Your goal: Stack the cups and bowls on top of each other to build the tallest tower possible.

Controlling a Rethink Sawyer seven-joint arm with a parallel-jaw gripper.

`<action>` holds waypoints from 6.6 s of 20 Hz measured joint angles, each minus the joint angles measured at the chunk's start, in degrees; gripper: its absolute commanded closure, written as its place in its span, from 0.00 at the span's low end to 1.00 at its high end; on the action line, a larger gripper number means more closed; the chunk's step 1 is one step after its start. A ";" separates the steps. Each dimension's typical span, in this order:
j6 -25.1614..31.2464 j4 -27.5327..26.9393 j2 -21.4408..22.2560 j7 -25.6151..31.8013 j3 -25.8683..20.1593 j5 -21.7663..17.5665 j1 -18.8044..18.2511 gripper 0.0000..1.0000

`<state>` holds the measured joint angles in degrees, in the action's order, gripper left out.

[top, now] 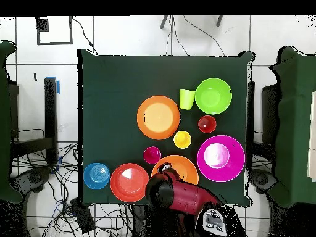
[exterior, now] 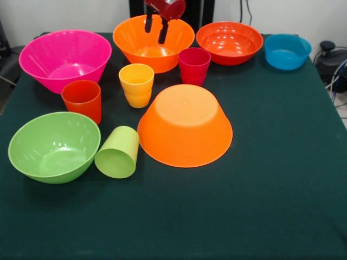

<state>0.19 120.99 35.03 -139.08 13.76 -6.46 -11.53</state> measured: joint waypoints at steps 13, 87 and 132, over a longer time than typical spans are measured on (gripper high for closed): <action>-7.37 -0.53 -5.21 -0.01 0.08 8.04 4.09 0.00; 7.10 -9.10 -1.95 -0.02 6.49 14.75 12.87 0.00; 7.12 -9.11 -5.37 -0.02 8.04 29.49 14.79 0.00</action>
<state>7.30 111.88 29.66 -139.11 21.80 23.04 3.27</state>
